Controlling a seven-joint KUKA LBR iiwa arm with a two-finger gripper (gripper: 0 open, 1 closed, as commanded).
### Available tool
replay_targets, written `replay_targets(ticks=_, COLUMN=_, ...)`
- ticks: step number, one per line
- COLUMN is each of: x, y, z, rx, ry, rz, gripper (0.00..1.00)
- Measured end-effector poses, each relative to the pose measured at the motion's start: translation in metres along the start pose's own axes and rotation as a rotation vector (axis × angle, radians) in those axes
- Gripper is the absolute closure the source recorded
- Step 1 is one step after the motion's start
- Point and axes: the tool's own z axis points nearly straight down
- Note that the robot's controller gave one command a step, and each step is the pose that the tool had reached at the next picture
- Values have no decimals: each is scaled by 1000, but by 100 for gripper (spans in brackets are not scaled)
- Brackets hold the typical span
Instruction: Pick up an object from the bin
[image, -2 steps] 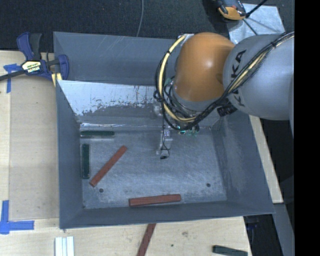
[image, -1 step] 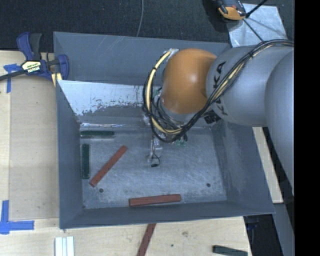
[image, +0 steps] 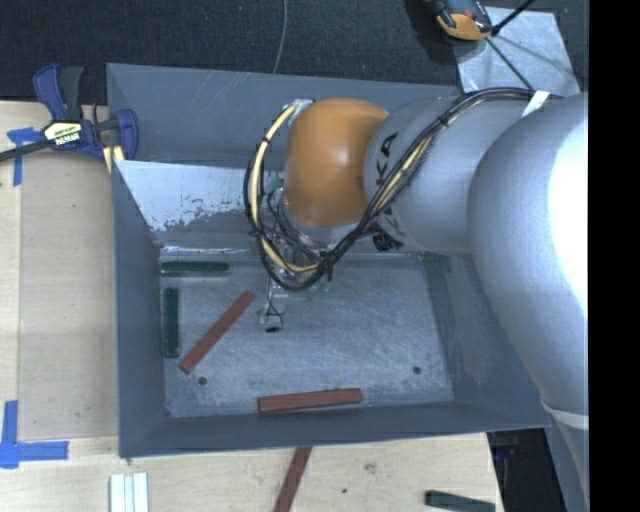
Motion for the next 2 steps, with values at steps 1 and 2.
replay_targets(ticks=1, x=8, y=22, z=40, rx=0, ry=-4, rz=-305, gripper=100)
replay_targets(ticks=2, x=8, y=22, z=40, rx=0, ry=-3, rz=-304, gripper=100)
